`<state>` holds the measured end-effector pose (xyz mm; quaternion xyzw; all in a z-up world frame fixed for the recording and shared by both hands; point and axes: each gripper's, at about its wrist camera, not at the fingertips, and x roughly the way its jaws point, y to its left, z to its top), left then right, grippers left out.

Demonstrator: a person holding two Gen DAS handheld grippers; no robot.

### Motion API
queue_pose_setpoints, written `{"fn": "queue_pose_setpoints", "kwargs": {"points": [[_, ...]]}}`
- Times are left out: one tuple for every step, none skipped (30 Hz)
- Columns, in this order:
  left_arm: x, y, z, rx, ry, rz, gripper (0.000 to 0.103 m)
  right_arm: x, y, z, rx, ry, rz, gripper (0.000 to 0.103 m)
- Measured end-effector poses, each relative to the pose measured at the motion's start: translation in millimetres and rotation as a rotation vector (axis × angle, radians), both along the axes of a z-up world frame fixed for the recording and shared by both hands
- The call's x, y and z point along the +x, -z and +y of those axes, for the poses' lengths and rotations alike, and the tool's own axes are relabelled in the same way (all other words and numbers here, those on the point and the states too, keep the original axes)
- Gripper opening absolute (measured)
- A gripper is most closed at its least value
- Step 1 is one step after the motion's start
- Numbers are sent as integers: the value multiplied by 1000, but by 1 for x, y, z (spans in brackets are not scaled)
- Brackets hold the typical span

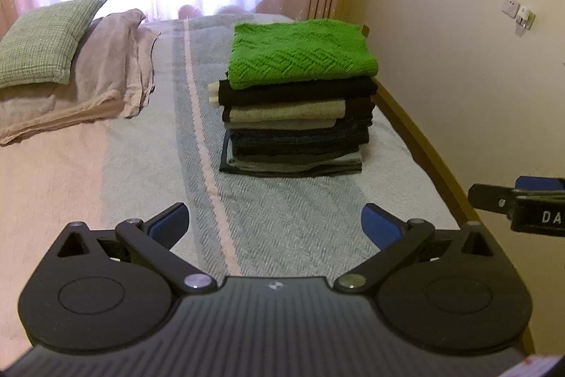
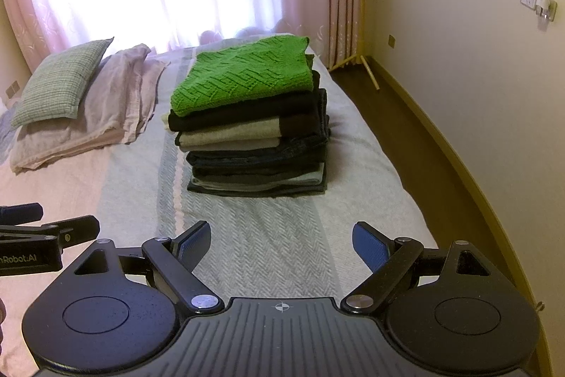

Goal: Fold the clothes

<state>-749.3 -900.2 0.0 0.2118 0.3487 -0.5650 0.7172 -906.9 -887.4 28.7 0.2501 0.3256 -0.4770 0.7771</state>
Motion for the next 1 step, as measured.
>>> {"fn": "queue_pose_setpoints", "kwargs": {"points": [[-1,0,-1,-1,1,0,102,0,0,0,1,0,0,85]]}}
